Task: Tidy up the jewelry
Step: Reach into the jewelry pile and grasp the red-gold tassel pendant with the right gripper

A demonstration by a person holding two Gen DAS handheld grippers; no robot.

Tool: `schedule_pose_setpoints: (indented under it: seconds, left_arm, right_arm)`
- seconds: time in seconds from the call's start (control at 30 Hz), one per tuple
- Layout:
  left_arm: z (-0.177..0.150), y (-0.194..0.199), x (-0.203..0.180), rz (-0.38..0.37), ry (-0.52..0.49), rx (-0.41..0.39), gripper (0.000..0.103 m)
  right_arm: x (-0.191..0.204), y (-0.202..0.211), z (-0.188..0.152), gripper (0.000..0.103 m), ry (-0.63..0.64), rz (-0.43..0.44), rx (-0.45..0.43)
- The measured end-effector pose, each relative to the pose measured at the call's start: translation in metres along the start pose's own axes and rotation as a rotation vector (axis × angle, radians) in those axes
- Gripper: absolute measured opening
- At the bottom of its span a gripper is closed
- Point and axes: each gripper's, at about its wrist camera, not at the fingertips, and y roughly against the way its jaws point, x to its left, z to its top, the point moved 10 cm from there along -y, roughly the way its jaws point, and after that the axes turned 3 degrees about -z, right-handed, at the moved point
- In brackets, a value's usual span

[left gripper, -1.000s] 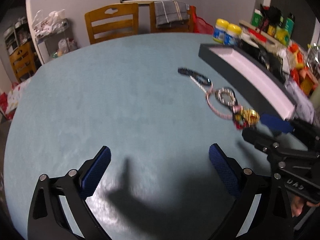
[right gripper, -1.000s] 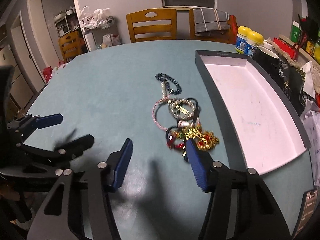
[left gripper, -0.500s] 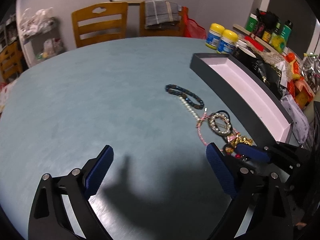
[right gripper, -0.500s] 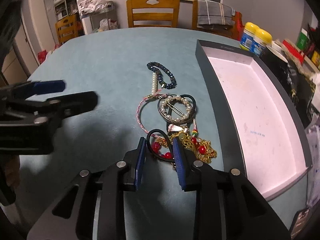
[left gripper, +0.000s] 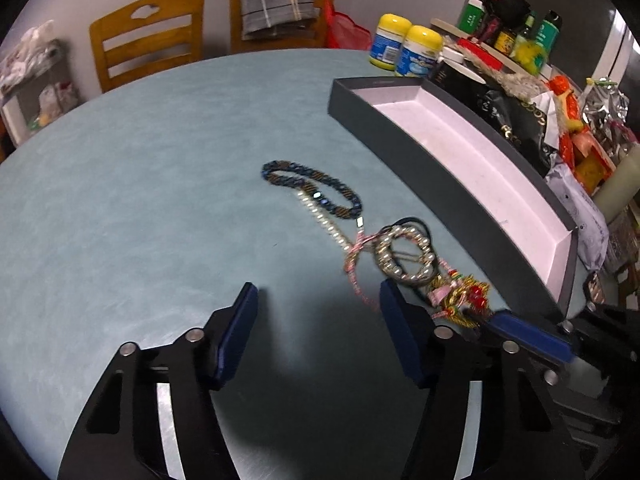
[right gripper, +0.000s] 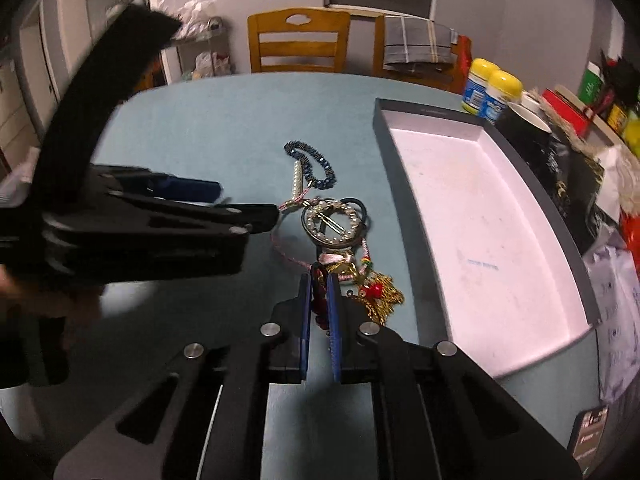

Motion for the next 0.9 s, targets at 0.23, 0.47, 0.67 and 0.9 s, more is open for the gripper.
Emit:
schedule_pose_setpoints:
  seconds: [0.23, 0.47, 0.67, 0.9]
  left_arm:
    - [0.008, -0.011, -0.017, -0.045, -0.019, 0.024, 0.037]
    - [0.006, -0.02, -0.03, -0.045, -0.054, 0.044, 0.005]
    - [0.008, -0.011, -0.03, -0.002, -0.03, 0.014, 0.004]
    - [0.009, 0.028, -0.038, 0.006, 0.006, -0.071, 0.004]
  right_arm:
    - [-0.021, 0.032, 0.01, 0.008, -0.092, 0.013, -0.058]
    - [-0.04, 0.058, 0.019, 0.008, -0.172, 0.049, -0.112]
    - [-0.057, 0.062, 0.006, 0.008, -0.241, 0.109, -0.068]
    - [-0.056, 0.049, -0.031, 0.008, -0.209, 0.141, 0.051]
